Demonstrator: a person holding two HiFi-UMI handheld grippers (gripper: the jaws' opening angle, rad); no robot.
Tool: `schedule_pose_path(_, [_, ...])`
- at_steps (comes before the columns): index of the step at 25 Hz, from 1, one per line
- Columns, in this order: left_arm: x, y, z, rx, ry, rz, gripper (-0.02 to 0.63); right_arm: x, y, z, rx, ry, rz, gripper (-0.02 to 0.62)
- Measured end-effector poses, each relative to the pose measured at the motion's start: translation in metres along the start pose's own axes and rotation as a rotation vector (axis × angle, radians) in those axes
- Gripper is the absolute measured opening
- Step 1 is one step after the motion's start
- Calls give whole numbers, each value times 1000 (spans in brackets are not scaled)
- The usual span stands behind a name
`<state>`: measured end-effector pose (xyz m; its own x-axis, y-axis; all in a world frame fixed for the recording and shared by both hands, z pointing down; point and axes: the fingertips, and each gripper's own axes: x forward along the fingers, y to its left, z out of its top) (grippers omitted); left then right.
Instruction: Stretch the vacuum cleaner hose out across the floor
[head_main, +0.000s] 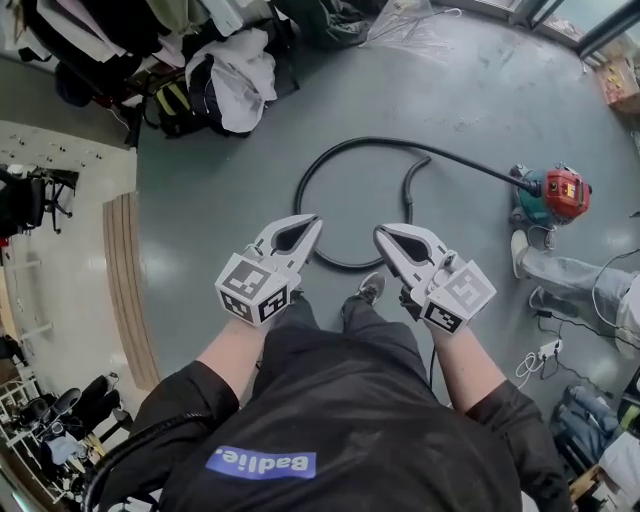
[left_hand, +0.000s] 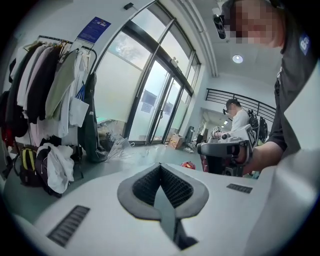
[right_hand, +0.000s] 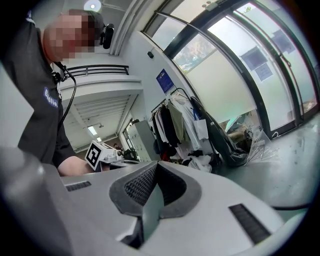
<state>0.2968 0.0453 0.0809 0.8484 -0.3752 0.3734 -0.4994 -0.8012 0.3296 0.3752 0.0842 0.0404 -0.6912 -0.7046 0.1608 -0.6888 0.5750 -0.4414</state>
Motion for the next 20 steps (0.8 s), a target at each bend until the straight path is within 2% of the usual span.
schedule_pose_path(10, [-15,94,-47,-7,66,-50,-4,89,4,-40,35,16,-99,-2])
schedule_pose_path(16, [-1,140,-84,-35,99,-63,-4,132,-21,-76,60,20,-141,-2])
schedule_pose_path(20, [16,164,-115,-73,113,-40,-3,147,-42,-108,76,48,-142,-2])
